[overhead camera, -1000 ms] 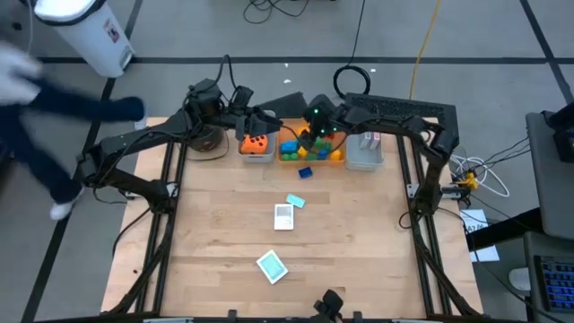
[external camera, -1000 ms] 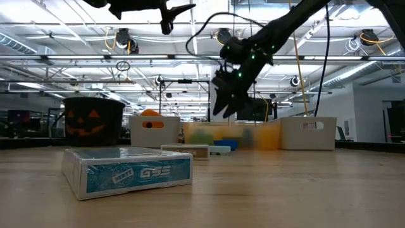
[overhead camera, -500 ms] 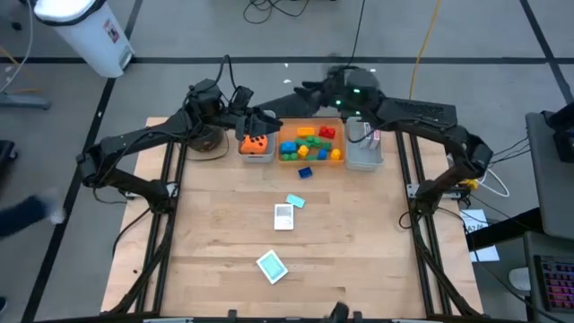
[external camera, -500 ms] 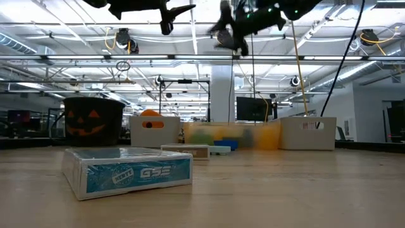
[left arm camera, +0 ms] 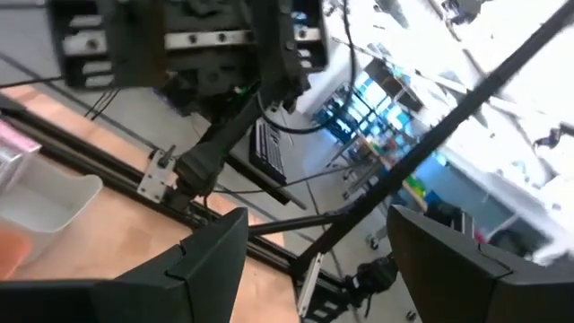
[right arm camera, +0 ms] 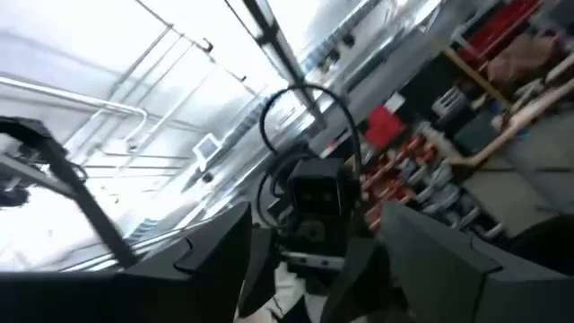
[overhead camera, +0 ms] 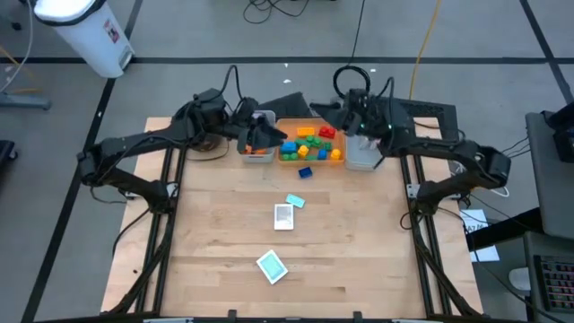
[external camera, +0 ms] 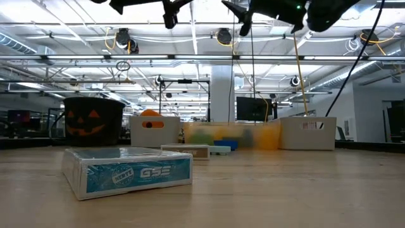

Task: Pick & Place Toys
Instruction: Put the brown deck of cards into the right gray bin

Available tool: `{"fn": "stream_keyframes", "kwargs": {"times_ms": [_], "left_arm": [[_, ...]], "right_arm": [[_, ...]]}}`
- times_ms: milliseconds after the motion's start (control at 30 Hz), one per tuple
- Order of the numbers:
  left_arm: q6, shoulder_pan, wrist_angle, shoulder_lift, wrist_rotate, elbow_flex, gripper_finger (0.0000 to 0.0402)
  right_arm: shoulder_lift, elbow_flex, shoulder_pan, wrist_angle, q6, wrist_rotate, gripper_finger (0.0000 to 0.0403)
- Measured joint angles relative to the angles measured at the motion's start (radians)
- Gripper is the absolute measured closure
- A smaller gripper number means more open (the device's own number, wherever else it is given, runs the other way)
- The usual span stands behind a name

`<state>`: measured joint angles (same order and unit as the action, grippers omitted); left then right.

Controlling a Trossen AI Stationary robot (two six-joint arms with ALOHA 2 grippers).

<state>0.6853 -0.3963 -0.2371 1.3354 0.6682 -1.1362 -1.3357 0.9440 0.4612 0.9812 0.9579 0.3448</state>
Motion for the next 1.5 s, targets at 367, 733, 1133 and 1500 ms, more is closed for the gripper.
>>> {"fn": "stream_keyframes", "kwargs": {"times_ms": [367, 733, 1133, 1500], "left_arm": [[-0.248, 0.276, 0.133, 0.000, -0.340, 0.000, 0.0128], [-0.234, 0.537, 0.333, 0.000, -0.566, 0.000, 0.0128], [-0.157, 0.661, 0.252, 0.000, -0.724, 0.000, 0.0128], [-0.067, 0.768, 0.206, 0.000, -1.025, 0.000, 0.0128]], "right_arm": [[0.100, -0.006, -0.278, -0.149, -0.165, -0.106, 0.0165], [0.123, -0.006, -0.598, -0.394, -0.391, -0.565, 0.0165], [0.122, -0.006, -0.764, -0.403, -0.567, -0.788, 0.0165], [0.123, -0.006, -0.774, -0.399, -0.432, -0.603, 0.0165]]}}
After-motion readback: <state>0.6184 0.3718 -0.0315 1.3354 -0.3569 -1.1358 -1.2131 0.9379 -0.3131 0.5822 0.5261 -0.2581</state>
